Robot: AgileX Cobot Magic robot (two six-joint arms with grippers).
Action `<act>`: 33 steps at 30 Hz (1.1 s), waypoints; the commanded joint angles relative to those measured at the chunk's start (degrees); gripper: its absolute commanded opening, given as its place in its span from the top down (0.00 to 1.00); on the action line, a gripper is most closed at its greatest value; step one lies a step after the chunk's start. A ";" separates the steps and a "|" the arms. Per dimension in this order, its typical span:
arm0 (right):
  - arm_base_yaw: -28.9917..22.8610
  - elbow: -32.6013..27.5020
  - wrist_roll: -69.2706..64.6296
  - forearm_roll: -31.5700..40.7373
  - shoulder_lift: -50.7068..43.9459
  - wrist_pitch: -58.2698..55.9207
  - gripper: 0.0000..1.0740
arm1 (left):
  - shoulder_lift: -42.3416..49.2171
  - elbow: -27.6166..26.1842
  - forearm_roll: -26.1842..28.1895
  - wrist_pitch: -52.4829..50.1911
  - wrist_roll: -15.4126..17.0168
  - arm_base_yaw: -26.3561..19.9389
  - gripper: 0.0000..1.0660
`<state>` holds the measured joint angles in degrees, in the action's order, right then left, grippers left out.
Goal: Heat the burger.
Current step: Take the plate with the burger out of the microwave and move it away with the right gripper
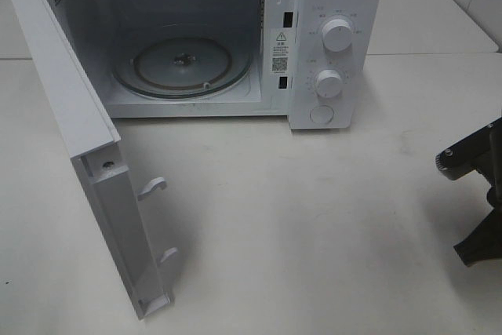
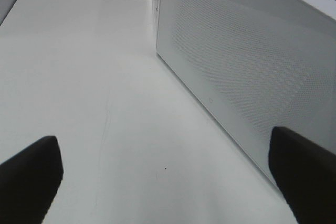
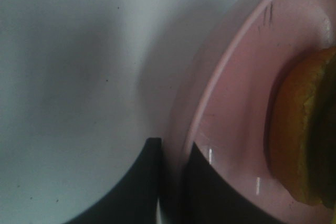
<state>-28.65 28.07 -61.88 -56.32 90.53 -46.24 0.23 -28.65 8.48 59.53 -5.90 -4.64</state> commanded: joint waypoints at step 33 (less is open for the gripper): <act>5.84 4.76 -6.47 -8.82 10.94 5.44 0.47 | 1.20 0.23 0.57 -0.06 0.23 -0.06 0.06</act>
<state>-22.92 32.72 -68.93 -65.32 103.53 -39.71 0.23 -28.65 8.48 59.53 -5.90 -4.64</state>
